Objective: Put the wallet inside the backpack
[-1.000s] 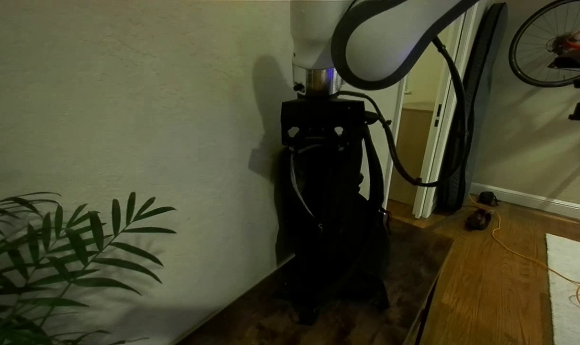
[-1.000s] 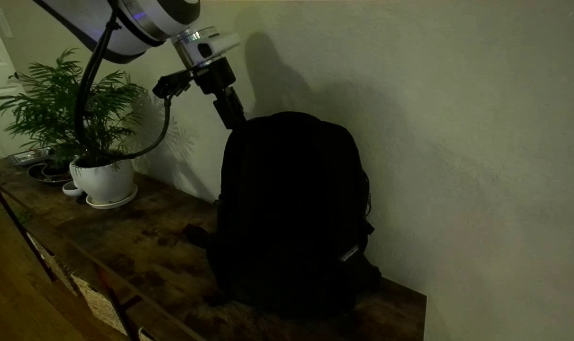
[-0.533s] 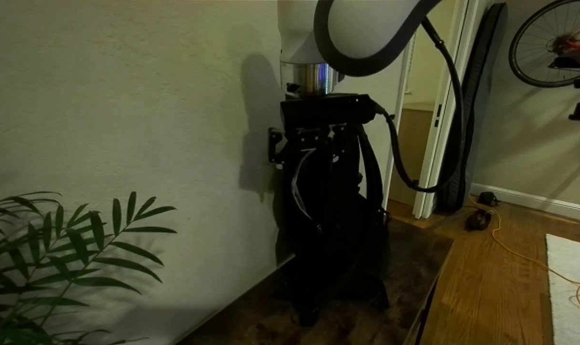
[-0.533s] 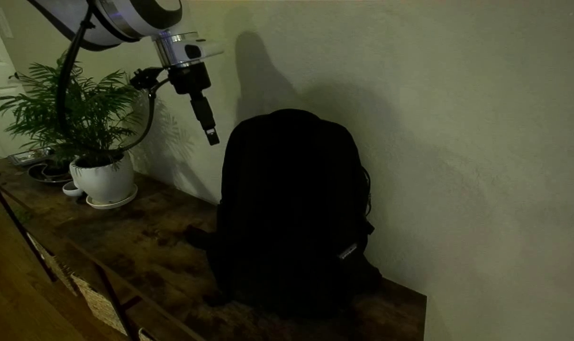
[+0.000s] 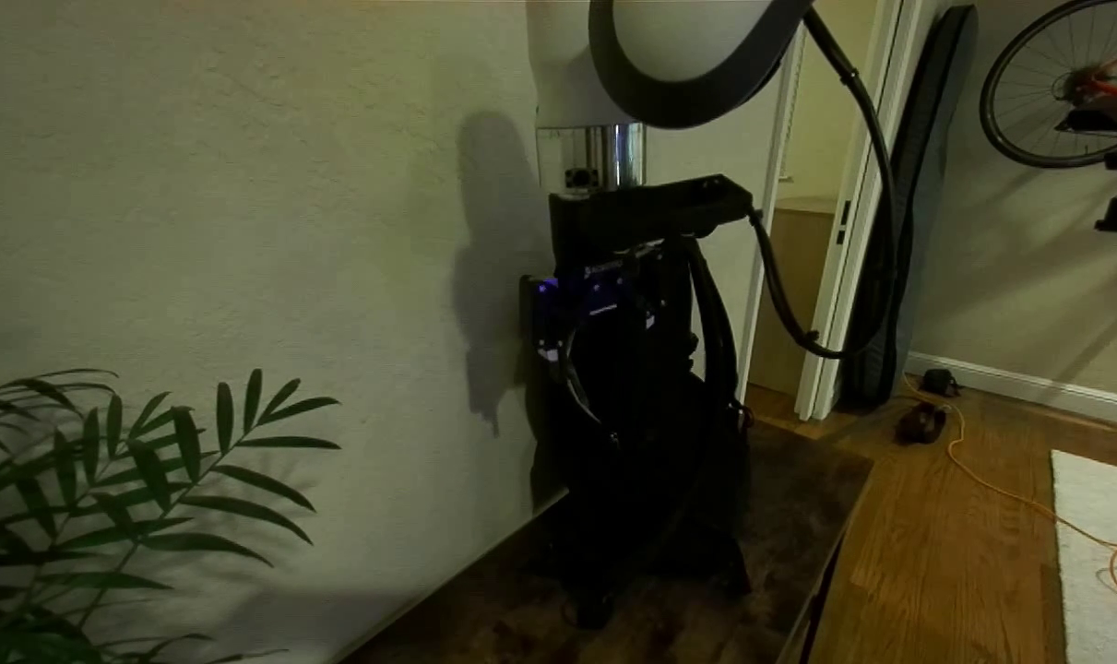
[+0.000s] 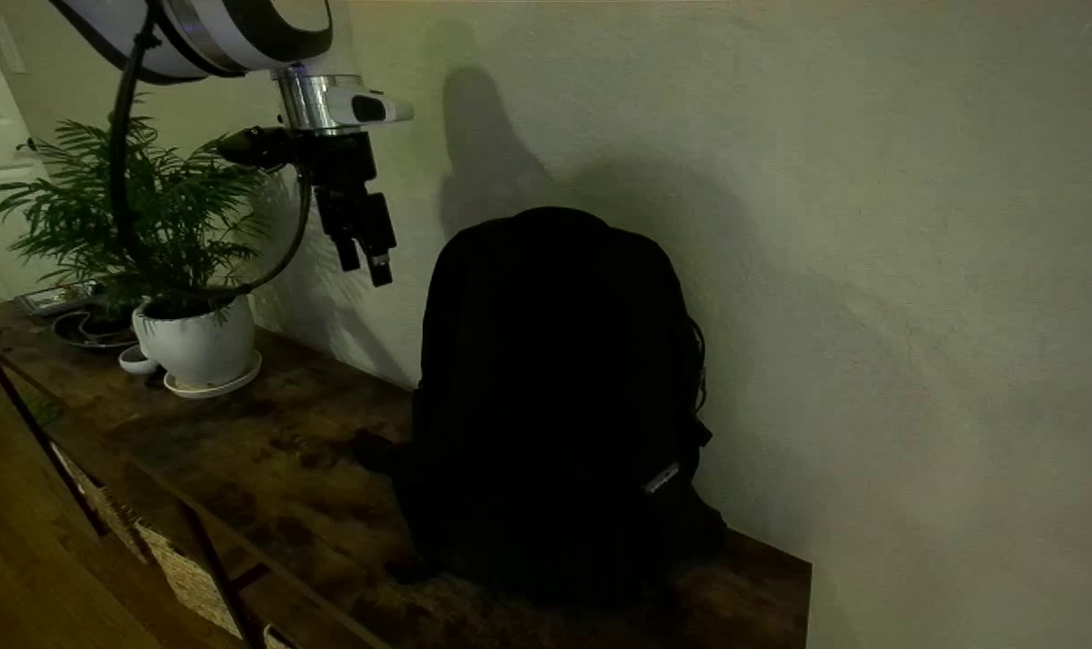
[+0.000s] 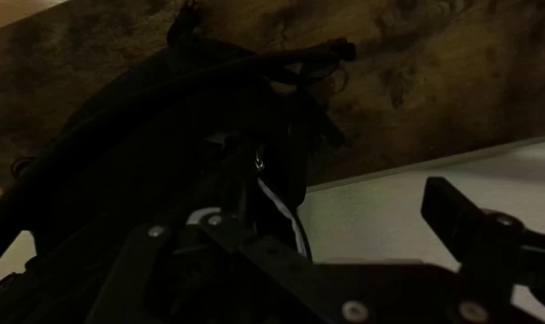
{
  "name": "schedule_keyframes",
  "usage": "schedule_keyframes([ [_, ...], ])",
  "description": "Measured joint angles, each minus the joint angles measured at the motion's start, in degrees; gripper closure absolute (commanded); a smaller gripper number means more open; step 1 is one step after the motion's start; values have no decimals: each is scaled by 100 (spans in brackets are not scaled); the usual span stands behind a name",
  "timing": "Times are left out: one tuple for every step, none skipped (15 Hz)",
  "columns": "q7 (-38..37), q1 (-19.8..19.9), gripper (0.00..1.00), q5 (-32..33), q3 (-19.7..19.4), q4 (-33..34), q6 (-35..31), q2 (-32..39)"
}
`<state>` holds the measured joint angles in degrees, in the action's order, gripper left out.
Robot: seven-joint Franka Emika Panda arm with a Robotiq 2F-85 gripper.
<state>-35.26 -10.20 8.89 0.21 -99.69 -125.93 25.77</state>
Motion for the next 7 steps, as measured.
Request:
schedule_keyframes([
  [265,0,0,-41,7,-29,67,-4],
  [488,0,0,-55,8,-66,119,-9],
  [687,0,0,-56,8,-112,160,-14],
  [868,0,0,-56,7,-167,184,-25],
  [1034,0,0,-55,8,-233,195,-45],
  [1179,0,0,-54,8,-315,203,-82],
  [1266,0,0,-50,8,-407,222,-134],
])
